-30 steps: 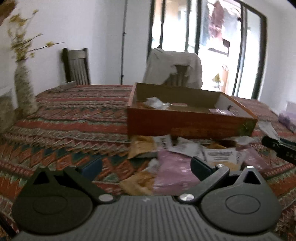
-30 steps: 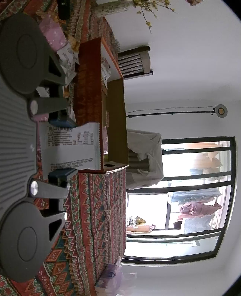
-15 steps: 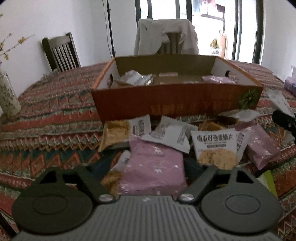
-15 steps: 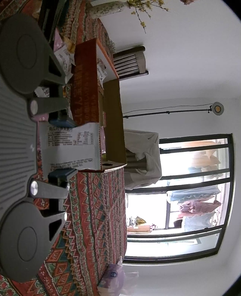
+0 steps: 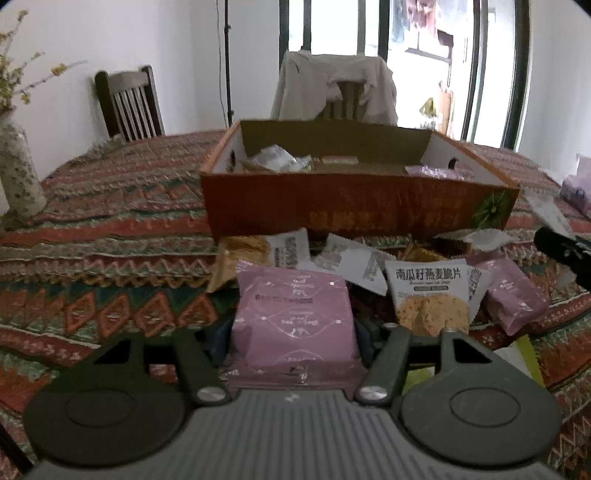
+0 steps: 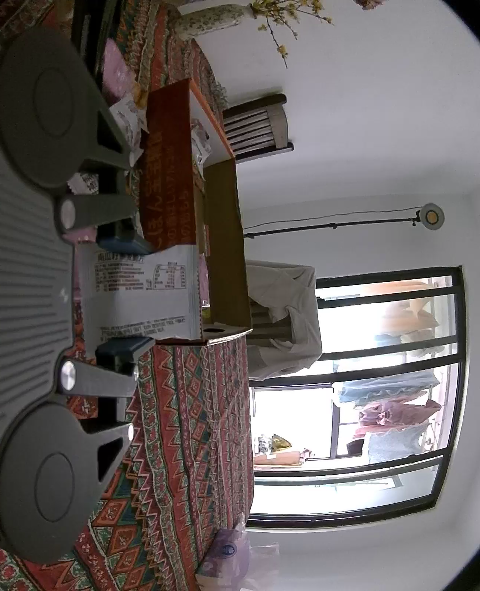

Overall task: Organize snacks
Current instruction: 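Carry the receipt and pink packet into the box and open both tools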

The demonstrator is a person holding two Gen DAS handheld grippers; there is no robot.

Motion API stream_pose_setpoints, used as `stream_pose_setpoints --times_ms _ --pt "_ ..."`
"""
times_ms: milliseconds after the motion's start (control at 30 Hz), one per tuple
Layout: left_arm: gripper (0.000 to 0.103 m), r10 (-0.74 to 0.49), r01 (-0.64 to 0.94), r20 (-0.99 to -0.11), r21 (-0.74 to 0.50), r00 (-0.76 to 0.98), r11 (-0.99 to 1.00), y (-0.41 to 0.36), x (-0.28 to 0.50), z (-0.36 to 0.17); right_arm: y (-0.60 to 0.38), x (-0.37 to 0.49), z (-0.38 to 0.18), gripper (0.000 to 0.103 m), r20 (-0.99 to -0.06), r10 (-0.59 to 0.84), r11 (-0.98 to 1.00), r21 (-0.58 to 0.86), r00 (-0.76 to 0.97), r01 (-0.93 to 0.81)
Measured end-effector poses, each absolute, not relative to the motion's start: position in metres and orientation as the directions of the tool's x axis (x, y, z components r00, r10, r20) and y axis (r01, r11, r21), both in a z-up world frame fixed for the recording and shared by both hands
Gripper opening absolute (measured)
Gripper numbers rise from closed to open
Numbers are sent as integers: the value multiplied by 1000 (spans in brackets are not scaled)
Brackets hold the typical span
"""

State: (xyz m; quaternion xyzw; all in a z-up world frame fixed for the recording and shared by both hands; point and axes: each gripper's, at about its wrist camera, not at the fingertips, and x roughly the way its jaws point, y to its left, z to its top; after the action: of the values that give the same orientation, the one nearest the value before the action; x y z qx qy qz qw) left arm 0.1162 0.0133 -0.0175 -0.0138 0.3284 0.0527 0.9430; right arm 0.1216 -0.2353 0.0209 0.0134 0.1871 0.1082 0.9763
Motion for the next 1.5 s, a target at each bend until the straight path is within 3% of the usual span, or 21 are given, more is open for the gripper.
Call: stream_pose_setpoints --times_ms 267,500,833,1200,1500 --pt "64 107 -139 -527 -21 843 990 23 96 8 -233 119 22 44 -352 215 976 50 911 -211" --pt "64 93 -137 -497 -52 862 989 24 99 20 -223 119 23 44 -361 218 973 6 906 -232" --pt "64 69 -115 -431 -81 900 990 23 124 51 -208 125 71 44 -238 237 963 -75 942 -261" --pt "64 57 -91 -390 -70 919 993 6 173 77 -190 200 98 44 -277 240 964 -48 930 -263" --pt "64 93 -142 -404 -92 910 986 9 226 66 -170 255 82 44 -300 248 967 23 921 -253"
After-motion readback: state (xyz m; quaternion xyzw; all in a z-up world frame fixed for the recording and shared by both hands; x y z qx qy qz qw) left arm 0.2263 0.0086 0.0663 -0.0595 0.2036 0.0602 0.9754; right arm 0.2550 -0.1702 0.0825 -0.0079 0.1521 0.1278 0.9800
